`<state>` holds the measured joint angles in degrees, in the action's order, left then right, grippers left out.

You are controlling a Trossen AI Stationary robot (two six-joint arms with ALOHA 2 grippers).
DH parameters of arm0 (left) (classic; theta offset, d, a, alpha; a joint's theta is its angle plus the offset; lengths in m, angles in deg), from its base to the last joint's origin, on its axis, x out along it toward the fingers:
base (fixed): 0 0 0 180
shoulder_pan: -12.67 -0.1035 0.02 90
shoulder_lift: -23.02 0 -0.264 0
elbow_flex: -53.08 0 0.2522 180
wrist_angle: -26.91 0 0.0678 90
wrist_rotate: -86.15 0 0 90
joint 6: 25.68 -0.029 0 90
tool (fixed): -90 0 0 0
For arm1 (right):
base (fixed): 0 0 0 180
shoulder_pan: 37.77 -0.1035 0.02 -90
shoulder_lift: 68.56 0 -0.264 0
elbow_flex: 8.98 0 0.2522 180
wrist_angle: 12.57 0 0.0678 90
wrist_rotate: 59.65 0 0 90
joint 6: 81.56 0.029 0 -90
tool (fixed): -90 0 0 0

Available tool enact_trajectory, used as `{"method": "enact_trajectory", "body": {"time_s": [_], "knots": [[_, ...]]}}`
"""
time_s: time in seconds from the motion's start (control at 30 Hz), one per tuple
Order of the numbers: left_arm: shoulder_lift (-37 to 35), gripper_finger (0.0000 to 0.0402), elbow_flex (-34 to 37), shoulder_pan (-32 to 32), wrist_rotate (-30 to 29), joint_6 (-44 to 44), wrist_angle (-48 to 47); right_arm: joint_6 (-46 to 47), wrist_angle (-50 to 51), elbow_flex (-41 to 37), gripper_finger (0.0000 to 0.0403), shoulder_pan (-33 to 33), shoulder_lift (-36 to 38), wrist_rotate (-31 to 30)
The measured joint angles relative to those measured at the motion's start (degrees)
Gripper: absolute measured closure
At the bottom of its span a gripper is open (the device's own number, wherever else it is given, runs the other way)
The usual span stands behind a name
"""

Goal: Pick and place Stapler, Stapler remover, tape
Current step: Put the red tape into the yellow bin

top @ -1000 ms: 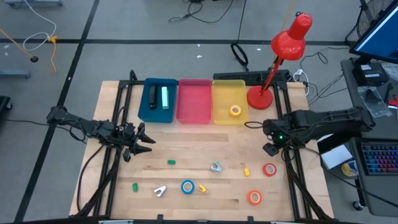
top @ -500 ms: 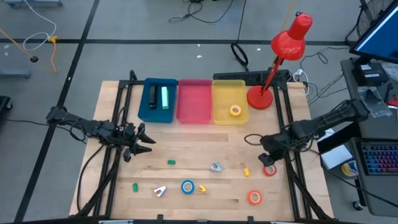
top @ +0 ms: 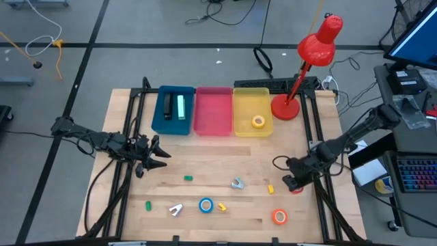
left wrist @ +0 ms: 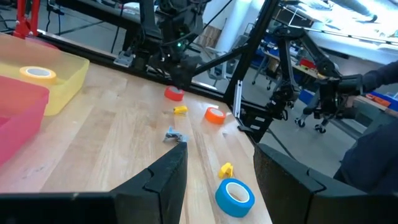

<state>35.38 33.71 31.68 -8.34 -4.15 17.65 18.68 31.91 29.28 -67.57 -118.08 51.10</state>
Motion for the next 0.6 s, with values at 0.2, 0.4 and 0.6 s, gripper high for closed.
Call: {"method": "enact_trajectory", "body": {"time_s": [0.2, 0.4, 0.6], "knots": [[0.0, 0.0215, 0.0, 0.0, 0.02, -0.23, -0.01, 5.48, -6.47, -5.35, 0.0191, -2.28, -0.01, -4.61], [0.0, 0.0215, 0.0, 0.0, 0.0, -0.52, -0.03, 10.82, -16.79, -11.43, 0.0191, -2.59, 0.12, -5.82], [0.02, 0.0215, 0.0, 0.0, -0.05, -0.43, 0.02, 11.83, -16.49, -12.88, 0.0213, -2.58, 0.07, -6.71]]}}
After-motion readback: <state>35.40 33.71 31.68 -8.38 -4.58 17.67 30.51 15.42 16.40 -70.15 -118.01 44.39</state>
